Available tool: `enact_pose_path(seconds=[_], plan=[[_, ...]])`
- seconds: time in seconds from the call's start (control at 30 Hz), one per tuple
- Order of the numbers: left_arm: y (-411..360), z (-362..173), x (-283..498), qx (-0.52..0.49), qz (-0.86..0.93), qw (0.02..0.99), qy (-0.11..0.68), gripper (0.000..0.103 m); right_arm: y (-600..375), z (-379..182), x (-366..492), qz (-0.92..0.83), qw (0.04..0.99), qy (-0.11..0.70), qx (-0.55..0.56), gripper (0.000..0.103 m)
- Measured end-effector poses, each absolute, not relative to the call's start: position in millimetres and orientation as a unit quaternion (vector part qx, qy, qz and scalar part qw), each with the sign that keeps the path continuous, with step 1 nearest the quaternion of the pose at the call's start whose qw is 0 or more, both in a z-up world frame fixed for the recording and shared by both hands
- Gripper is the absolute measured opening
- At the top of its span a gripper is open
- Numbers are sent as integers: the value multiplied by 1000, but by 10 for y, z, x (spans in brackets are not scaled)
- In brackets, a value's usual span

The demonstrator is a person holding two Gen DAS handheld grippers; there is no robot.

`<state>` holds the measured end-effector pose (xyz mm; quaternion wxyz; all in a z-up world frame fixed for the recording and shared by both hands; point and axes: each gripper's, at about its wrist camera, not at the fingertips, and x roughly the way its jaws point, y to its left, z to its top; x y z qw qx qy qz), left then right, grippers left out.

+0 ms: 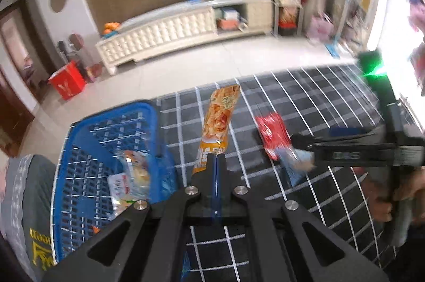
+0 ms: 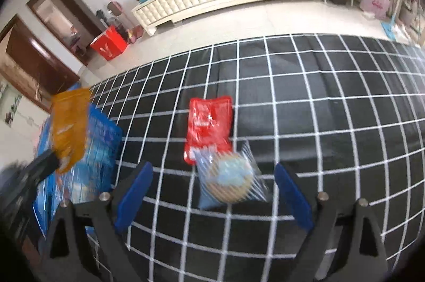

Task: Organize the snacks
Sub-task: 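Grasp the orange snack bag with the left gripper while the right gripper grasps the red pack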

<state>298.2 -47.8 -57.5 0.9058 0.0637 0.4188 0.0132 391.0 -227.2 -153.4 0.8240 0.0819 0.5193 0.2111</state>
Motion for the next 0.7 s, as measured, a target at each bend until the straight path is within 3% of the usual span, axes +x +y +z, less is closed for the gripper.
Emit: enact_pose_path(seconds=[0.53,0.63,0.7], plan=[[-381,-627,3168,69,40,914,398,0,-1522,-2046,4552,190,792,580,13,95],[-378,-641,3162,68,41,914,397,0,-1471,-2045,4540,190,804,563,-8,90],[-378,-650,3168,69,40,914,398,0,-1414,-2054,4499,196,809,553,-36,79]])
